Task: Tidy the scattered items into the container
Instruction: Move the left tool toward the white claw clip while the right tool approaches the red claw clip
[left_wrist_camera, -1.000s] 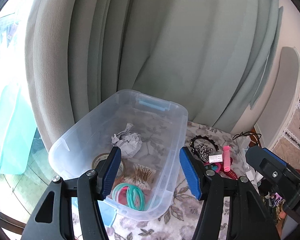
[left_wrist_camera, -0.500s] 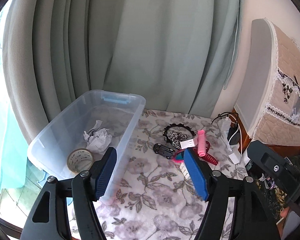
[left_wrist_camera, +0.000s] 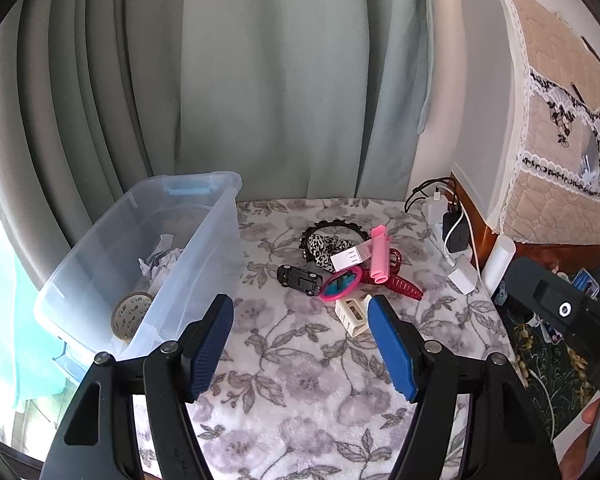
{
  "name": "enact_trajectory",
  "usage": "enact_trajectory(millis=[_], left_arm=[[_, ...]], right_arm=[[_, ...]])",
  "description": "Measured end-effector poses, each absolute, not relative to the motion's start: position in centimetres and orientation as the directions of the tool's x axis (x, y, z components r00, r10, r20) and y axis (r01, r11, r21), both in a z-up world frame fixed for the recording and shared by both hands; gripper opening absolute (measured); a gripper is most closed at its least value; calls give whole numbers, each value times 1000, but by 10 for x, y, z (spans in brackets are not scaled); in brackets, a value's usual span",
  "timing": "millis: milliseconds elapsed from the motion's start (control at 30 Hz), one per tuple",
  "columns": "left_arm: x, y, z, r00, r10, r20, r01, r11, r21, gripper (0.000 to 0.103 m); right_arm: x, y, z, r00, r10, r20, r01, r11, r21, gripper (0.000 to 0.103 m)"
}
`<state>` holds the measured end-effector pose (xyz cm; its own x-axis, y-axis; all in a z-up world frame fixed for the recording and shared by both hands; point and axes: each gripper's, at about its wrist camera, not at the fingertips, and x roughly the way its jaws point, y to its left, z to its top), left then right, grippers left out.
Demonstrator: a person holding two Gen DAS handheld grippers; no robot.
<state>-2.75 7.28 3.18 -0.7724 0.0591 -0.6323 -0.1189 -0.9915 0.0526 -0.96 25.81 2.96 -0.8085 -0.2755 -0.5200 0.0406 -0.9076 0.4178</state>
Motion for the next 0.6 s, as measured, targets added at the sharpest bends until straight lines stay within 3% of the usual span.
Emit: enact_trajectory(millis=[367,600], left_arm=[[-38,66,21,-766,149,-625,-119,-989,-90,71],[-42,71,13,-772,117,-625,-113,-993,-46,70]], right_arm=[[-20,268,-1,-746,-254,-616,-9,-920,391,79],[-27,263,-16,-715,-262,-649,-13,-922,387,79]])
